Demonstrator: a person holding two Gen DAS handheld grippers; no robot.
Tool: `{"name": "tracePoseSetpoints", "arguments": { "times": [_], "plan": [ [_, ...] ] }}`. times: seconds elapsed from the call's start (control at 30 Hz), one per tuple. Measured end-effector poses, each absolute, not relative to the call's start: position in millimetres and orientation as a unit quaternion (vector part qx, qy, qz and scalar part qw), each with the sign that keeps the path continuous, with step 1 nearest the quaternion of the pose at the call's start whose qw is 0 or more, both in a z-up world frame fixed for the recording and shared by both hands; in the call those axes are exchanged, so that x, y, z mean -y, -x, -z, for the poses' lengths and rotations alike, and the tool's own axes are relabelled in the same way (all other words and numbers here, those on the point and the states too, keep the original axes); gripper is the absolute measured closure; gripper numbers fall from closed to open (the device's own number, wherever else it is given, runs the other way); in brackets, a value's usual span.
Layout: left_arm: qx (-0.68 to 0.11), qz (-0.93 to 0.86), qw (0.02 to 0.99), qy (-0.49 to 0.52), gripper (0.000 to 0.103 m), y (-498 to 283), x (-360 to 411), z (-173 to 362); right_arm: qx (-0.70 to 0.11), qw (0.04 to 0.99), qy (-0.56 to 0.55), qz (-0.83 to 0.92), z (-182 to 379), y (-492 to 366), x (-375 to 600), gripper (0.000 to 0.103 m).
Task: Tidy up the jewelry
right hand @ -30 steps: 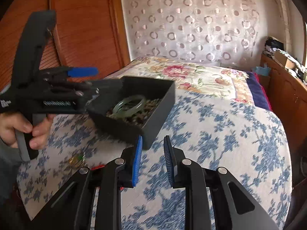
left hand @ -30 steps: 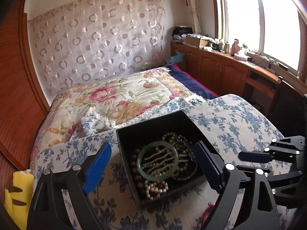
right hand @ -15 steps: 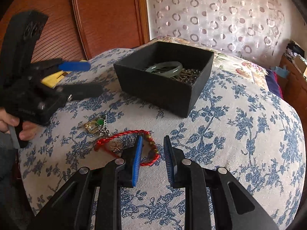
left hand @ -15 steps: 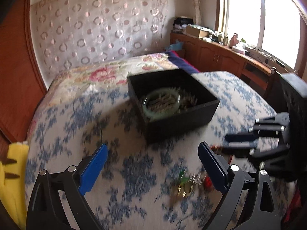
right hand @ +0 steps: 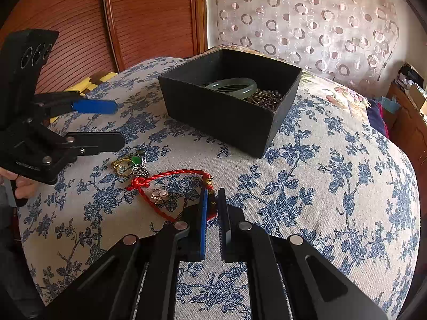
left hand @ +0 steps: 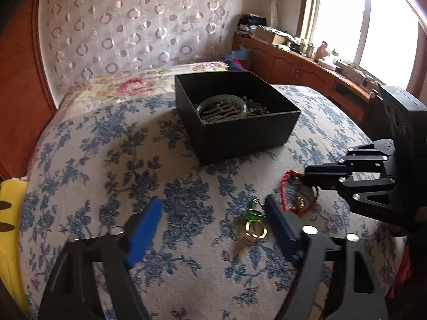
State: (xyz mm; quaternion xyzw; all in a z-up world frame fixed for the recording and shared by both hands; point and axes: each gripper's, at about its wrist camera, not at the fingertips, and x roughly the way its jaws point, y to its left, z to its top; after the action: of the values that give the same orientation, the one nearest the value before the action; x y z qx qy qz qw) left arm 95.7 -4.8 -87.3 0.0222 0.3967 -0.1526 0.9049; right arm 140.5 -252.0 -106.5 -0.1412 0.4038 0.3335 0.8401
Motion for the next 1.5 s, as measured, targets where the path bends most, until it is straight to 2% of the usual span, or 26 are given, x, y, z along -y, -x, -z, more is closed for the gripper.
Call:
{"name": "tracePoseSetpoints", "arguments": {
  "times": [0.17,0.4,0.53,0.57,0.6,0.63,1.17,1.33,1.5],
  "plan": [
    [-0.404,0.170,0.898,-0.022,0.046,-96,15,90,-0.402,0.841,0.146,-0.331,107,-140,253,0.095],
    [-0.419,0.182,0.889,-0.027,0.071,-107,27,95,-0.401,0.842,0.149,-0.330,108,-137,251,0.095],
    [-0.423,0.185,0.887,-0.028,0.077,-110,30,100,-0.401,0.842,0.149,-0.330,108,-138,251,0.095],
    [-0.423,0.188,0.886,-0.026,0.082,-111,30,101,-0.401,0.842,0.149,-0.330,108,-138,251,0.095],
    [-0.422,0.193,0.886,-0.024,0.093,-111,30,101,-0.401,0.842,0.149,-0.330,108,-138,251,0.095],
    [-0.422,0.197,0.885,-0.021,0.097,-111,30,101,-0.401,0.842,0.148,-0.330,108,-138,251,0.095],
    [-0.374,0.164,0.913,0.009,0.099,-89,6,70,-0.401,0.842,0.147,-0.330,108,-137,251,0.095],
    [-0.382,0.162,0.910,0.000,0.099,-92,10,73,-0.401,0.842,0.147,-0.330,108,-138,251,0.095],
    [-0.404,0.167,0.899,-0.011,0.088,-101,19,88,-0.401,0.842,0.148,-0.330,108,-138,251,0.095]
  ]
}}
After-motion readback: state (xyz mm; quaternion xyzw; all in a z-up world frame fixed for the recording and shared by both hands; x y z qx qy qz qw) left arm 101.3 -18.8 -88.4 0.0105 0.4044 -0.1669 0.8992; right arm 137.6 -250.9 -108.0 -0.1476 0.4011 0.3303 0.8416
